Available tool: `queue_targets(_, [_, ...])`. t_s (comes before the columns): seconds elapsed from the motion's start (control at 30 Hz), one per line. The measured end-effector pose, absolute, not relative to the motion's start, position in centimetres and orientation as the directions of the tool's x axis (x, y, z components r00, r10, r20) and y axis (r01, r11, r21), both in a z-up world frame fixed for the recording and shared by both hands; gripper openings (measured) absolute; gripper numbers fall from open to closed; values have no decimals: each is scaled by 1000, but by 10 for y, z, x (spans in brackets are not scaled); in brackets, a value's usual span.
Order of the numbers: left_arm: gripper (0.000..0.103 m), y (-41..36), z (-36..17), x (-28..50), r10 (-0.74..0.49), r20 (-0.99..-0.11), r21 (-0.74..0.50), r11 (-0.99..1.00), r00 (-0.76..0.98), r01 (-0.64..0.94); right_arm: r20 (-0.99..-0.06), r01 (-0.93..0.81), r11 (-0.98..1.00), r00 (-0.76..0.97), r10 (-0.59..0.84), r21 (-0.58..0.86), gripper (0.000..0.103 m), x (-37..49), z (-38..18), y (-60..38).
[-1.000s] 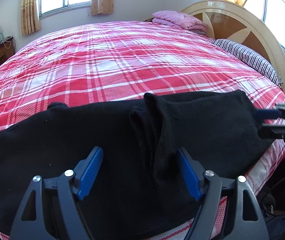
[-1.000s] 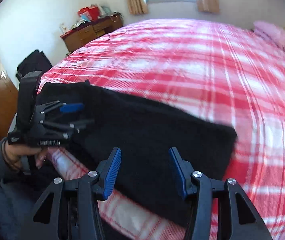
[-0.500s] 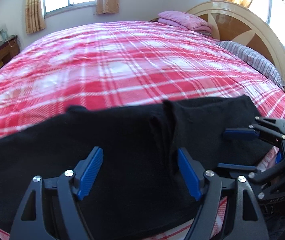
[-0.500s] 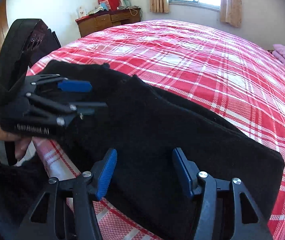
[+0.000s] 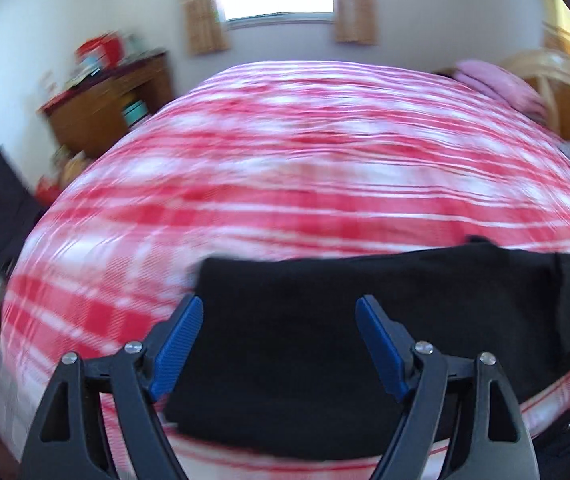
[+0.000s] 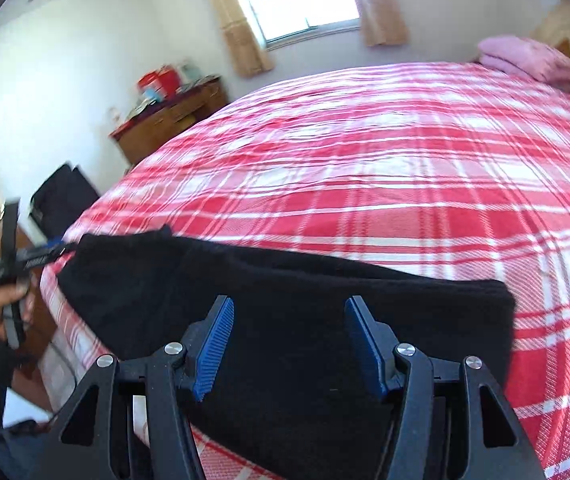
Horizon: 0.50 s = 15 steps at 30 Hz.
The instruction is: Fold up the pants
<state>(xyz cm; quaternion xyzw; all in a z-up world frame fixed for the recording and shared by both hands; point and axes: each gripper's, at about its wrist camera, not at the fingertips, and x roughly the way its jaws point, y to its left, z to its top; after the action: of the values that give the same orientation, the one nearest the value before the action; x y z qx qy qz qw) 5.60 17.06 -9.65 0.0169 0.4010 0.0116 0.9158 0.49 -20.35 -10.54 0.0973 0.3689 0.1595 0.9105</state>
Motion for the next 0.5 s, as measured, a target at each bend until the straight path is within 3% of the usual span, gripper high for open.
queue_targets(0.07, [82,195,-102,52,41,-740,6,998,672,-55,-641,-185,935,686,344,304,60,7,-106,-212])
queue_targets(0.23, [81,223,-131,51,-112,-769,-196,978,629,-65,-643,-132,947,706,297,293,60,0,-108,-231])
queue_targets(0.5, [80,207,-139,50,-98,-748,-137,991,656,-9,-657,-103,955,705,268,279,60,-11,-119,-242])
